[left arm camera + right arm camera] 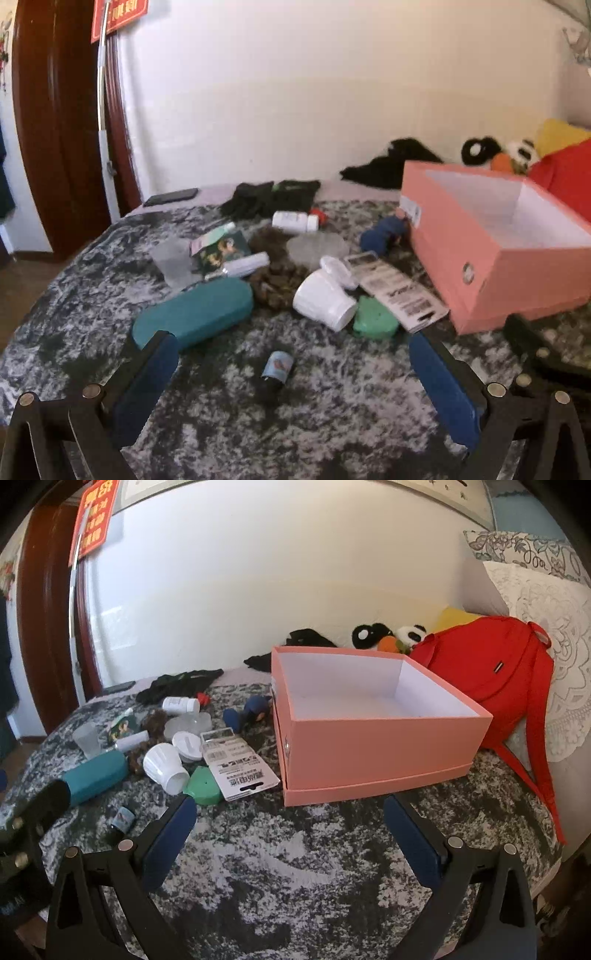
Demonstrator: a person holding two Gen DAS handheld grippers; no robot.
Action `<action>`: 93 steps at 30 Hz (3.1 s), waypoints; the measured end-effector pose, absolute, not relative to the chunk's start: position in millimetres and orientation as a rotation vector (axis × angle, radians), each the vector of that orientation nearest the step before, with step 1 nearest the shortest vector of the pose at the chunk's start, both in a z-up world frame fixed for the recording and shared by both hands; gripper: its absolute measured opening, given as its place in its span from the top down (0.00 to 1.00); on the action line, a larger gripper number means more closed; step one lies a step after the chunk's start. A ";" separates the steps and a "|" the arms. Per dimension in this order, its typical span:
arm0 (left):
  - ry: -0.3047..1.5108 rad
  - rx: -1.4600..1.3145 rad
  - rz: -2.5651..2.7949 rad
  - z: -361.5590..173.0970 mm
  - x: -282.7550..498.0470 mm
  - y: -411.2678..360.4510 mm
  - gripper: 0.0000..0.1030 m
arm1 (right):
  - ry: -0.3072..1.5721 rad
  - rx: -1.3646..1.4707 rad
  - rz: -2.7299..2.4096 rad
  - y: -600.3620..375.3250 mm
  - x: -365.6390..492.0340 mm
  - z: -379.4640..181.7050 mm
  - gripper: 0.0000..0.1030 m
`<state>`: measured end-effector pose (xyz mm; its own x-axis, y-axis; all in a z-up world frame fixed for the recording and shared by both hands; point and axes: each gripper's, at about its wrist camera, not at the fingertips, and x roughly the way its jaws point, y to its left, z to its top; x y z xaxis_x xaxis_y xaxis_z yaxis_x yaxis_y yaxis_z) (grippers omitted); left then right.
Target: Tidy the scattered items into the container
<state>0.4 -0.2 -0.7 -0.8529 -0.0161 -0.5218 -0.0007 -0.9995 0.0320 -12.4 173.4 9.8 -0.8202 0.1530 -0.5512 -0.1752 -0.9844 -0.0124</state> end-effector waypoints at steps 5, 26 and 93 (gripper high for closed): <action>-0.134 0.808 -2.998 -5.7 3.3 -1.7 0.00 | 0.054 -0.889 2.836 177.2 -15.9 9.8 0.00; -0.090 0.953 -2.995 -4.6 -21.3 -24.7 0.00 | 0.058 -0.878 2.831 178.6 -18.4 4.1 0.00; 0.007 1.538 -3.049 -83.6 -189.7 -79.4 0.34 | -0.333 -1.462 3.187 52.3 -176.9 -42.0 0.48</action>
<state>-189.7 -79.4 -83.6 -0.5648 0.2431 -0.7886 -0.2394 -0.9628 -0.1254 -176.9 52.3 -42.0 -0.5961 -0.2607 -0.7594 0.4118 -0.9112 -0.0105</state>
